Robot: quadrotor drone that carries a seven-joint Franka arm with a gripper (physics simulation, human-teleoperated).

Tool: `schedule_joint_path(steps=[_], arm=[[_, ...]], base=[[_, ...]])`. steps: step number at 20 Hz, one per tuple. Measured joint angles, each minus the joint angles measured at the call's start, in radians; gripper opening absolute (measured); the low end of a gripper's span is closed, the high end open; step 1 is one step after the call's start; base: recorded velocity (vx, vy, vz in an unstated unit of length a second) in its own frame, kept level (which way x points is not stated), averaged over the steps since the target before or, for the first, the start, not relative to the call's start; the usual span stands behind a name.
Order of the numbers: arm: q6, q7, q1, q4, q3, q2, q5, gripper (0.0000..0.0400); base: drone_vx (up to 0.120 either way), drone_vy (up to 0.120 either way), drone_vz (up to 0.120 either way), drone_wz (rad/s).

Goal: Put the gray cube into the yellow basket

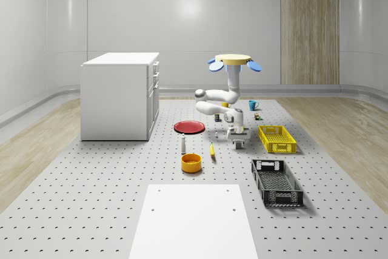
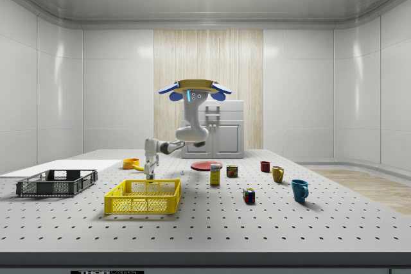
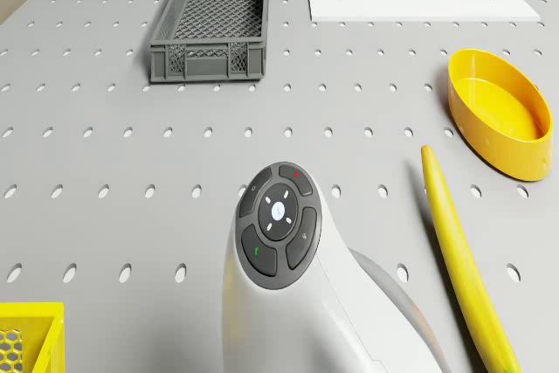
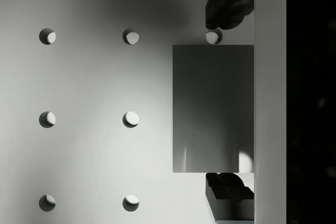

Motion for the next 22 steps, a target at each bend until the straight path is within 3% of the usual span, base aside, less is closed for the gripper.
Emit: schedule_joint_path(steps=[3,7,15,18,22], arm=[[-0.001,0.000,-0.003,0.004,-0.002,0.003,-0.003,0.0301],[-0.002,-0.001,-0.005,0.007,-0.004,0.006,-0.005,0.0269],[-0.020,-0.002,0.002,-0.004,0.031,0.009,0.027,0.0253],[-0.034,-0.001,0.008,-0.015,0.065,0.010,0.058,0.0251],[-0.044,0.000,0.011,-0.022,0.093,0.009,0.084,0.0251]], base=[[0.000,0.000,0.000,0.000],[0.000,0.000,0.000,0.000],[0.000,0.000,0.000,0.000],[0.000,0.000,0.120,0.000],[-0.110,0.110,0.120,0.000]])
